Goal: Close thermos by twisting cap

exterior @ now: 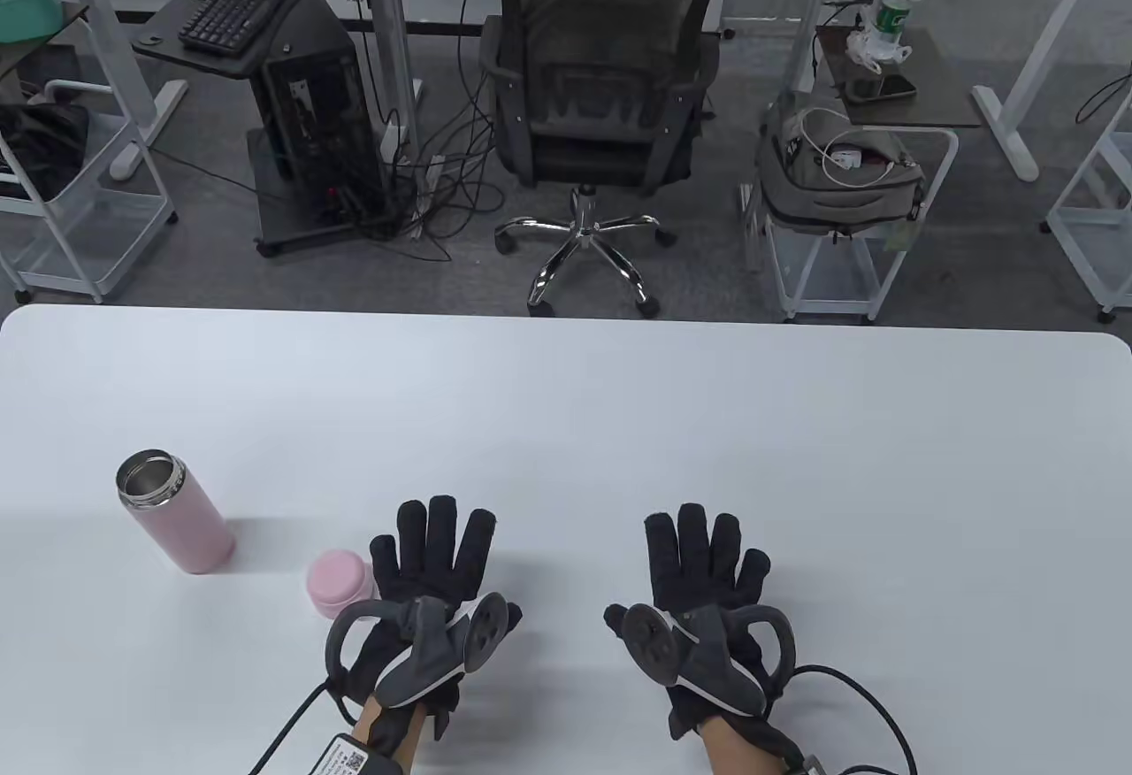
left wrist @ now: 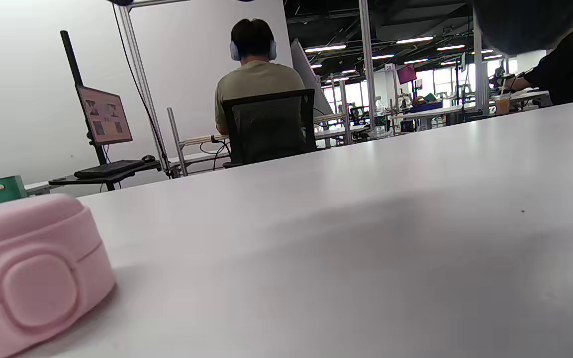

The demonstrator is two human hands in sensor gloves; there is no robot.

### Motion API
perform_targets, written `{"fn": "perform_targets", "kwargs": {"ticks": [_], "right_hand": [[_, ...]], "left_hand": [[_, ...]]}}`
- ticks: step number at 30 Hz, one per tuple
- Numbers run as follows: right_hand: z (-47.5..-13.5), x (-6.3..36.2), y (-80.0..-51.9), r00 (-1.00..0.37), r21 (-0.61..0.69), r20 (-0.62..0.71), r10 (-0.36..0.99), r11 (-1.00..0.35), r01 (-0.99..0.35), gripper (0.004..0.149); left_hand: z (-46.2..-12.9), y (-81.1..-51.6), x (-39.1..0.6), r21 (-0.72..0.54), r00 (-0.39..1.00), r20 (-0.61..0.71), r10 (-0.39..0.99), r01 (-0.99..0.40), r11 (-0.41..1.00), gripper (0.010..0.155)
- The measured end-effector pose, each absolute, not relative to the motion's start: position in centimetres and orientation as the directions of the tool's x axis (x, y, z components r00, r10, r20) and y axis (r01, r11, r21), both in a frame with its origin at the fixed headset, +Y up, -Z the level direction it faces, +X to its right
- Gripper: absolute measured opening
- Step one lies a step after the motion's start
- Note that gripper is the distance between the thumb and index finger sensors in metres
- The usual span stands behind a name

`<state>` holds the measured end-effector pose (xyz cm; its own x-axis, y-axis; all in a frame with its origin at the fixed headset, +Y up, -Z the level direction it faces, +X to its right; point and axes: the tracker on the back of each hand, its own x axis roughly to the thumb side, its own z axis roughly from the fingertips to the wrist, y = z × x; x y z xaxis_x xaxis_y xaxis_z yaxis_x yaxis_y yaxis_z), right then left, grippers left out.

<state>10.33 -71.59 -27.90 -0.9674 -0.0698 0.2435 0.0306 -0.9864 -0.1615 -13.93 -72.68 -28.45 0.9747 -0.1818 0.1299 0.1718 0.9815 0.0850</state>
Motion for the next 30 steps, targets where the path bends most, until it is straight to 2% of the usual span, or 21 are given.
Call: {"fn": "perform_targets", "kwargs": {"ticks": [6,12,16,20,24,27,30], "right_hand": [[-27.9,10.2,-71.7,-0.965,-0.142,0.250,-0.073,-0.989,0.037,0.107],[-27.8,10.2,-71.6,-0.965,-0.155,0.254,-0.066,-0.988,0.027,0.108],[-27.8,10.3,-71.7,-0.965,-0.162,0.254,-0.066,-0.987,0.025,0.107],[-27.6,10.3,-71.6,-0.965,-0.168,0.259,-0.051,-0.986,0.007,0.107],[-27.6,10.3,-71.6,-0.963,-0.159,0.265,-0.039,-0.987,-0.004,0.106],[-27.7,10.3,-71.7,-0.963,-0.152,0.269,-0.029,-0.988,-0.013,0.106],[-27.7,10.2,-71.7,-0.962,-0.147,0.270,-0.026,-0.989,-0.014,0.106]], "left_hand": [[-28.4,-72.7,-14.0,0.092,0.970,0.129,-0.206,0.196,0.976,0.107],[-28.0,-72.0,-14.4,0.117,0.981,0.133,-0.144,0.129,0.985,0.112],[-27.8,-70.1,-16.4,0.197,0.995,0.053,-0.086,0.074,0.978,0.115],[-27.7,-68.0,-21.6,0.345,0.985,-0.093,0.148,-0.107,0.932,0.119],[-28.0,-66.7,-28.7,0.429,0.925,-0.245,0.290,-0.165,0.888,0.123],[-28.2,-66.7,-34.4,0.478,0.814,-0.365,0.451,-0.252,0.842,0.126],[-28.8,-67.6,-38.3,0.483,0.691,-0.474,0.546,-0.314,0.817,0.130]]}}
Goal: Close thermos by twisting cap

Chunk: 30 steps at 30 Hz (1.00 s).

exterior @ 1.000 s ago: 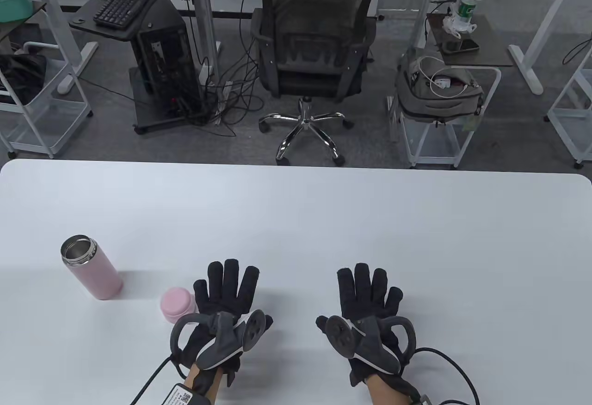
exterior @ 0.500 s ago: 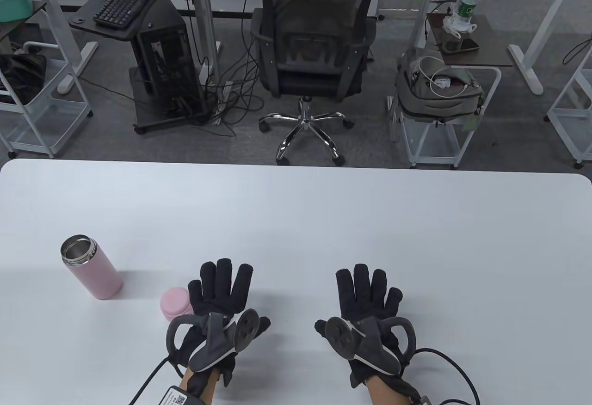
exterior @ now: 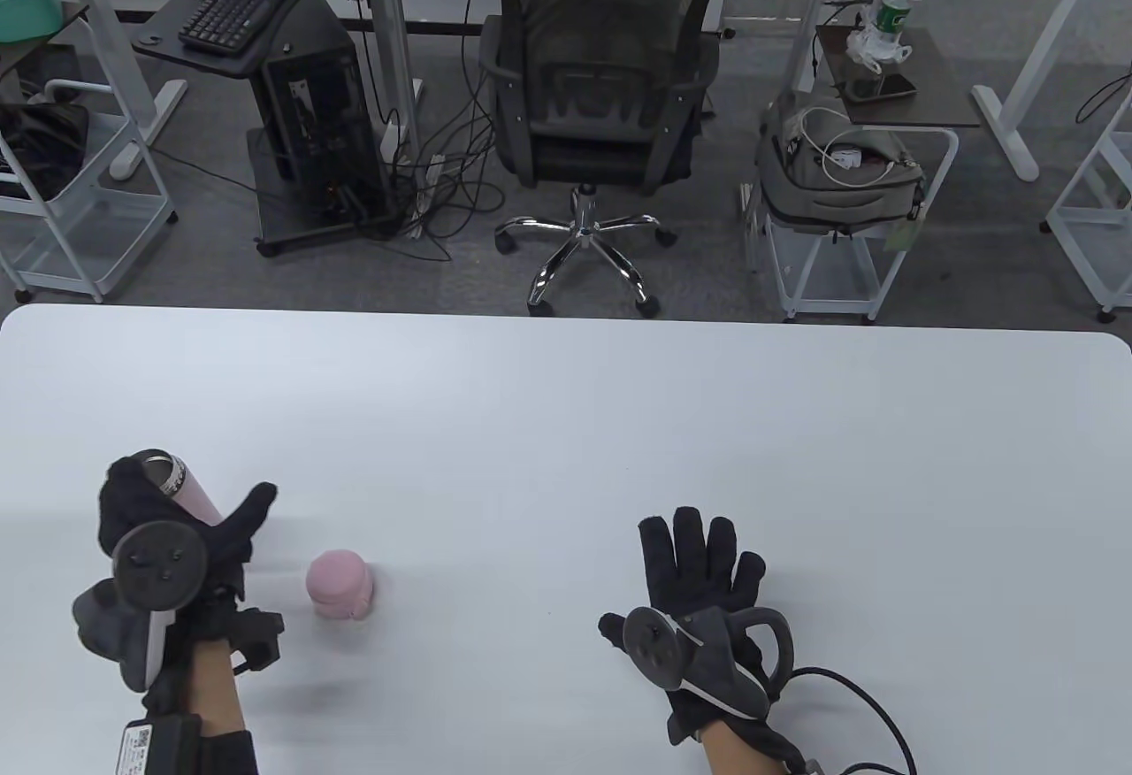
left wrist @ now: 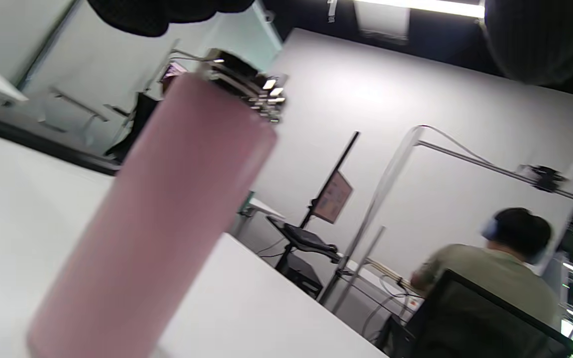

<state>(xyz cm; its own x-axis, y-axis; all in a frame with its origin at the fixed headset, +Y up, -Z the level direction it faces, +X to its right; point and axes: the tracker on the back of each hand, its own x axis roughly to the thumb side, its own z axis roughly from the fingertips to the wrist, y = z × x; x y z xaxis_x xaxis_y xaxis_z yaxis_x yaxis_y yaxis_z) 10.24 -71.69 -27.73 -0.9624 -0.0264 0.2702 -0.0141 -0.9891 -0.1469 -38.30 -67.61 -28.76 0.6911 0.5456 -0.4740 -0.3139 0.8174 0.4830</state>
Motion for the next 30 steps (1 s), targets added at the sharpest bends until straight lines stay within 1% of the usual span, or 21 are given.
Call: {"fn": "perform_targets", "kwargs": {"ticks": [2,5,7,10,11,12,13,17,20,24,26,30], "right_hand": [[-27.7,10.3,-71.7,-0.962,-0.138,0.271,-0.024,-0.990,-0.014,0.106],[-27.7,10.3,-71.7,-0.963,-0.131,0.268,-0.018,-0.991,-0.018,0.106],[-27.8,10.4,-71.7,-0.964,-0.126,0.267,-0.010,-0.992,-0.024,0.105],[-27.8,10.4,-71.7,-0.963,-0.114,0.268,0.002,-0.993,-0.034,0.105],[-27.9,10.4,-71.8,-0.963,-0.110,0.270,0.006,-0.993,-0.037,0.105],[-27.9,10.4,-71.8,-0.963,-0.104,0.270,0.010,-0.994,-0.039,0.105],[-27.9,10.5,-71.8,-0.963,-0.102,0.270,0.011,-0.994,-0.040,0.105],[-28.0,10.5,-71.9,-0.964,-0.100,0.267,0.006,-0.994,-0.034,0.105],[-28.0,10.6,-71.9,-0.964,-0.083,0.266,0.027,-0.995,-0.050,0.104],[-28.1,10.7,-72.0,-0.963,-0.069,0.266,0.045,-0.995,-0.065,0.105],[-28.1,10.7,-72.1,-0.961,-0.061,0.269,0.058,-0.995,-0.077,0.105],[-28.0,10.3,-71.9,-0.950,-0.067,0.297,0.096,-0.990,-0.121,0.107]], "left_hand": [[-29.3,-68.9,-40.7,0.473,0.603,-0.516,0.608,-0.391,0.789,0.132],[-30.0,-71.3,-43.0,0.458,0.480,-0.548,0.685,-0.514,0.726,0.128],[-30.4,-72.6,-43.9,0.445,0.456,-0.553,0.697,-0.545,0.710,0.124],[-30.8,-73.7,-44.5,0.426,0.453,-0.556,0.697,-0.564,0.707,0.117],[-30.9,-73.9,-44.5,0.427,0.461,-0.544,0.701,-0.567,0.704,0.112],[-31.0,-74.1,-44.5,0.433,0.464,-0.536,0.705,-0.566,0.701,0.105],[-31.2,-74.1,-44.3,0.436,0.475,-0.519,0.710,-0.568,0.698,0.102],[-31.7,-74.1,-43.9,0.423,0.500,-0.538,0.679,-0.536,0.731,0.108],[-32.0,-73.9,-43.6,0.440,0.501,-0.530,0.684,-0.527,0.727,0.108],[-32.1,-73.4,-43.0,0.441,0.548,-0.513,0.661,-0.492,0.751,0.110],[-32.2,-72.8,-42.3,0.458,0.562,-0.468,0.682,-0.506,0.731,0.111],[-32.4,-70.1,-39.3,0.462,0.669,-0.329,0.667,-0.502,0.731,0.113]]}}
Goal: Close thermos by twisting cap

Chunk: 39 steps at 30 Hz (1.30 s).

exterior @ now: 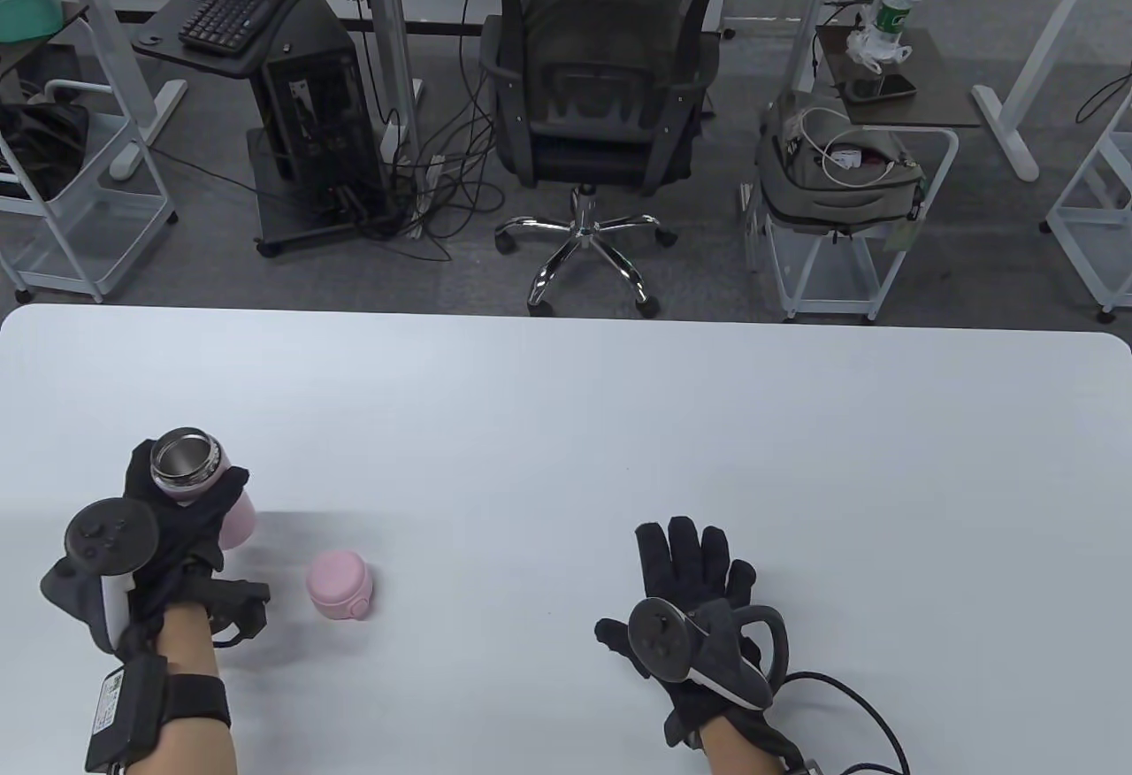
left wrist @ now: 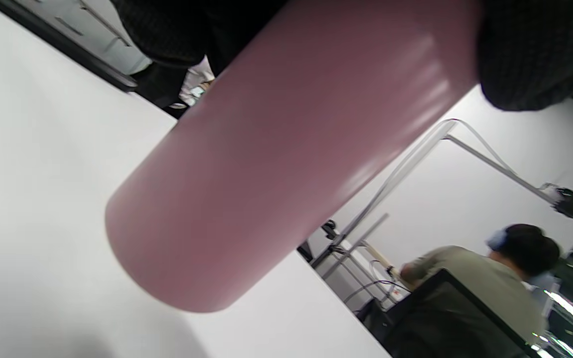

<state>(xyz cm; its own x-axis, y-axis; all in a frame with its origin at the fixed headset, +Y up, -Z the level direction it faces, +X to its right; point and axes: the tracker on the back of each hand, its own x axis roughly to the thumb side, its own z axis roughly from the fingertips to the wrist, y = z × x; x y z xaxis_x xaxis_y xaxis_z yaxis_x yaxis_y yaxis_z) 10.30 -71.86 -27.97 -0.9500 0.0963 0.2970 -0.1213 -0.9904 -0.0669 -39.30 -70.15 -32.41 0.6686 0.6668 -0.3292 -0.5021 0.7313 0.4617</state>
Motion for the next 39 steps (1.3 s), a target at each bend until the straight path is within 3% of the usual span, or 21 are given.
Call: {"fn": "perform_targets", "kwargs": {"ticks": [8,16,19,25,29,38,39], "right_hand": [[-28.0,9.5,-71.2,-0.876,0.000,0.371,0.310,-0.943,-0.334,0.115],[-28.8,6.4,-70.7,-0.625,0.181,0.413,0.663,-0.732,-0.657,0.125],[-28.8,5.6,-71.4,-0.598,0.203,0.413,0.686,-0.710,-0.674,0.116],[-28.4,6.0,-72.3,-0.533,0.143,0.429,0.729,-0.637,-0.757,0.115],[-27.7,5.8,-72.9,-0.522,0.014,0.479,0.705,-0.601,-0.799,0.116],[-27.6,5.6,-73.4,-0.470,0.012,0.440,0.765,-0.529,-0.849,0.121],[-27.6,5.6,-73.3,-0.470,0.010,0.440,0.765,-0.527,-0.850,0.122]], "left_hand": [[-31.5,-65.8,-29.5,0.377,0.751,0.004,0.660,-0.613,0.695,0.113],[-29.4,-65.5,-18.9,0.165,0.746,0.214,0.630,-0.664,0.730,0.113],[-28.7,-65.6,-16.0,0.099,0.736,0.261,0.624,-0.664,0.742,0.112],[-27.2,-65.7,-13.3,0.078,0.747,0.313,0.587,-0.636,0.768,0.111],[-26.9,-66.2,-13.0,0.051,0.731,0.312,0.607,-0.650,0.758,0.116],[-26.4,-66.5,-12.8,0.053,0.722,0.330,0.608,-0.657,0.752,0.117],[-26.5,-66.5,-12.8,0.044,0.716,0.338,0.611,-0.661,0.749,0.112]]}}
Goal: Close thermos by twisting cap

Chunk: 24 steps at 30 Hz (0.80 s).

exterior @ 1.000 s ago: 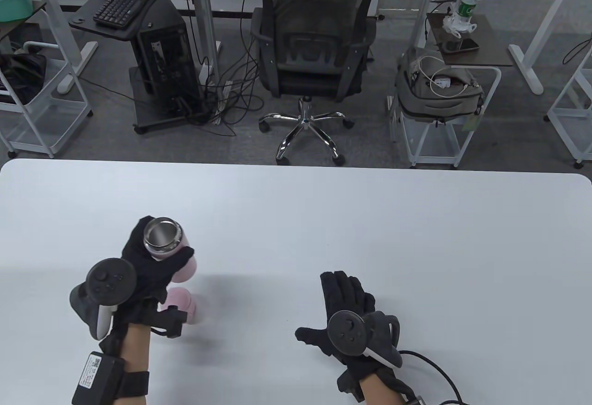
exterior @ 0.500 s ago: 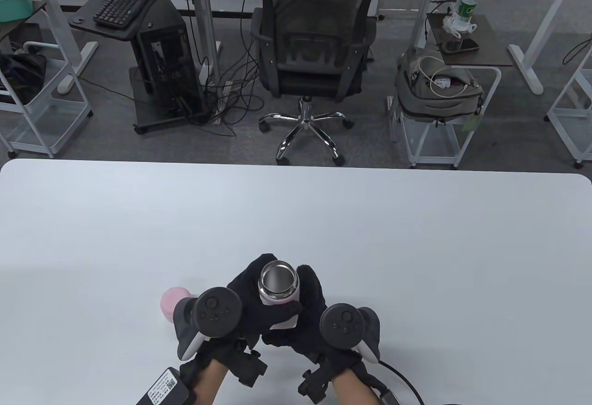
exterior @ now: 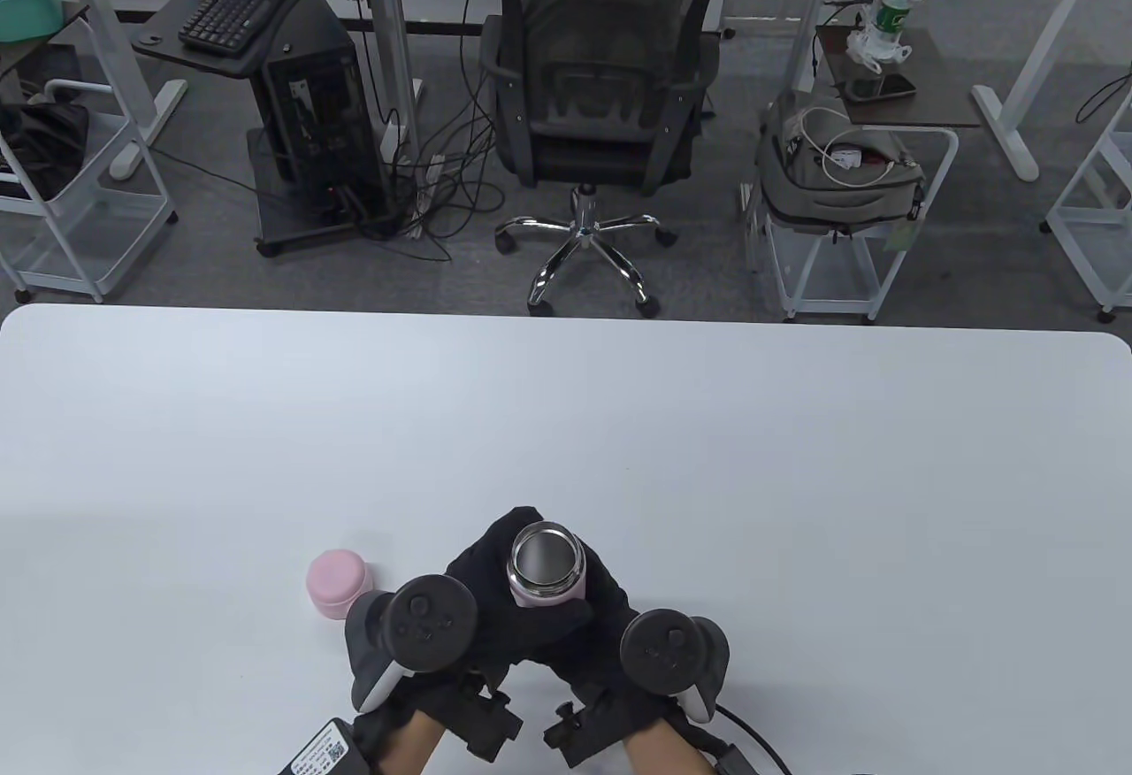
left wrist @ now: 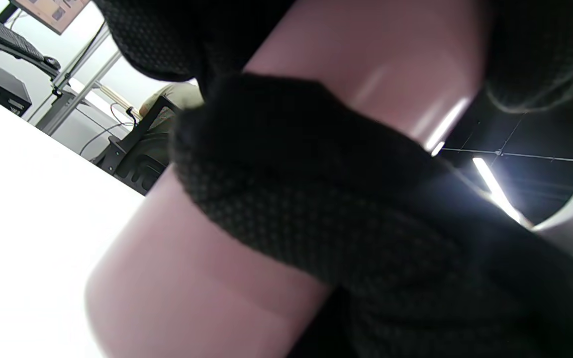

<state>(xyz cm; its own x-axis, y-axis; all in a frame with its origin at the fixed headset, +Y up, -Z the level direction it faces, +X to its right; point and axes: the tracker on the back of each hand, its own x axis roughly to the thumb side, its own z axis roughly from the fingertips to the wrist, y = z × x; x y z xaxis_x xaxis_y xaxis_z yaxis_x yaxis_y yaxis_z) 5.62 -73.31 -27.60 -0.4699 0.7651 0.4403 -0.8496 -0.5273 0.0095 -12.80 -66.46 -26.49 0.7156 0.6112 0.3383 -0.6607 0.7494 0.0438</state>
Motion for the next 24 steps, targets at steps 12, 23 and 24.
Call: {"fn": "perform_targets", "kwargs": {"ticks": [12,23,24], "right_hand": [[-27.8,9.9,-72.1,-0.552,-0.119,0.447,0.704,-0.565,-0.817,0.120],[-28.2,11.0,-72.3,-0.582,-0.136,0.433,0.689,-0.588,-0.797,0.119],[-28.2,11.0,-72.3,-0.585,-0.137,0.432,0.686,-0.591,-0.795,0.119]], "left_hand": [[-29.4,-65.0,-22.4,0.096,0.841,0.161,0.516,-0.534,0.840,0.104],[-32.5,-75.8,-25.9,-0.147,0.976,-0.219,0.002,-0.036,0.988,0.097],[-32.6,-76.2,-25.9,-0.164,0.975,-0.222,-0.020,-0.017,0.986,0.097]]}}
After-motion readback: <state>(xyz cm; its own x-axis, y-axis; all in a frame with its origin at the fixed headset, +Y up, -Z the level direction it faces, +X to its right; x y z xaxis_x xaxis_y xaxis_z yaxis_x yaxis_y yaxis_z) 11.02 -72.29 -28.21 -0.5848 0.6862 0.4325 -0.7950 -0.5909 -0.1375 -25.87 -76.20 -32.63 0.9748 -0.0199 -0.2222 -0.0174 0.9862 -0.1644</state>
